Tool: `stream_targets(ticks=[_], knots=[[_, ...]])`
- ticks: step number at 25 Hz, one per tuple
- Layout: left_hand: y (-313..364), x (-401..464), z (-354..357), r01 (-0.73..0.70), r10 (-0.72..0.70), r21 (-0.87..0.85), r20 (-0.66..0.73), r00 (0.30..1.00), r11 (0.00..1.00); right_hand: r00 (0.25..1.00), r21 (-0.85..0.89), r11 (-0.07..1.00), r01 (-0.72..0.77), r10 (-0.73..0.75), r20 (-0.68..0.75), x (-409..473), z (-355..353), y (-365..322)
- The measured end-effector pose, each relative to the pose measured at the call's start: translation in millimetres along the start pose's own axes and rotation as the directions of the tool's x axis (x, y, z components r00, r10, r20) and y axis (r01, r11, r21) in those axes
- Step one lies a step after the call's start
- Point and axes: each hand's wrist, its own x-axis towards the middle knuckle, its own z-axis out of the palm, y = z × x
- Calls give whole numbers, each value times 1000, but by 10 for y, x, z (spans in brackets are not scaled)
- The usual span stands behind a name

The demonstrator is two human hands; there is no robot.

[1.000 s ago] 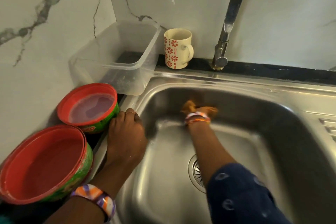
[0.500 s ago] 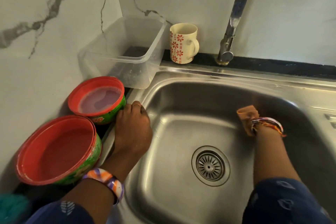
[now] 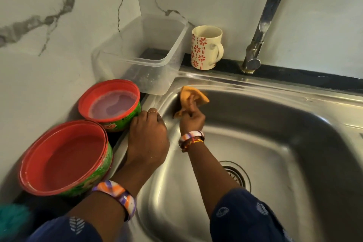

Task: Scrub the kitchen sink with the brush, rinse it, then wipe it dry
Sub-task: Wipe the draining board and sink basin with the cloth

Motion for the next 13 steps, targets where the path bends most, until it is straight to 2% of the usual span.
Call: stream_targets(ticks=[2, 3, 6, 7, 8, 10, 11, 13], knots=[[-8, 14, 12, 7, -7, -18, -4, 1000, 1000, 967, -73, 991, 111, -91, 237, -205, -45, 6], [-15, 13, 16, 7, -7, -42, -10, 1000, 999, 929, -49, 992, 113, -88, 360, -314, -144, 18], [-25, -1, 6, 26, -29, -136, -24, 999, 990, 712, 42, 999, -6, -25, 702, -819, -535, -19], [-23, 1, 8, 33, -41, -168, -41, 998, 985, 676, 0, 1000, 11, -7, 737, -1006, -572, -25], [-23, 1, 18, 41, -53, -198, -55, 997, 979, 699, -45, 997, 68, -16, 715, -1097, -544, 1], [-23, -2, 27, 65, -86, -253, -73, 994, 965, 855, -172, 968, 184, -71, 514, -960, -304, -127], [-18, -2, 31, 77, -102, -274, -81, 991, 959, 932, -266, 951, 161, -57, 359, -735, -159, -225], [-4, -8, 32, 83, -119, -291, -108, 987, 953, 992, -412, 910, -39, 85, 92, -320, -4, -455]])
